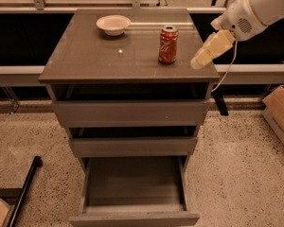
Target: Place coke can into bottom drawer
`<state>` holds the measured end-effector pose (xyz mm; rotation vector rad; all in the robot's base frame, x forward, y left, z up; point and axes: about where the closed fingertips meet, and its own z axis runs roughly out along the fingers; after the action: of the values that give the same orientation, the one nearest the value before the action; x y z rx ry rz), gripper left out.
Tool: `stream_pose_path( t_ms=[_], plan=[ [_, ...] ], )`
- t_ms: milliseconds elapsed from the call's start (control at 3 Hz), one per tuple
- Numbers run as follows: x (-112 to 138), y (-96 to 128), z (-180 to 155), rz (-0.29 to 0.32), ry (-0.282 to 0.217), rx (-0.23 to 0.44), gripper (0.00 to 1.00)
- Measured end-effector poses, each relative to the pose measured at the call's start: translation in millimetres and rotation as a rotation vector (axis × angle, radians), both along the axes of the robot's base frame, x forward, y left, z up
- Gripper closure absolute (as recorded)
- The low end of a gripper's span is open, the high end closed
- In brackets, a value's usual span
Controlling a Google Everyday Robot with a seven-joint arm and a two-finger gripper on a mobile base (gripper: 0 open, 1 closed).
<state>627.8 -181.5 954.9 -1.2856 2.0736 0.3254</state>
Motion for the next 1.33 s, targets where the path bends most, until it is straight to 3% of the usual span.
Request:
stream_pose_path(
  t_ms=[333,667,1000,1333],
  plan=[
    [10.6,-0.2,6.6,-0.004,-0.019,0.012,0.0],
    [12.1,1.5,0.9,-0.029,-0.004,0.024,0.0],
    [28.6,18.7,-21.7,-0.102,0.02,0.105,0.0],
    [77.9,32.7,-37.7,-0.189,-0.035,0.215,0.0]
  ],
)
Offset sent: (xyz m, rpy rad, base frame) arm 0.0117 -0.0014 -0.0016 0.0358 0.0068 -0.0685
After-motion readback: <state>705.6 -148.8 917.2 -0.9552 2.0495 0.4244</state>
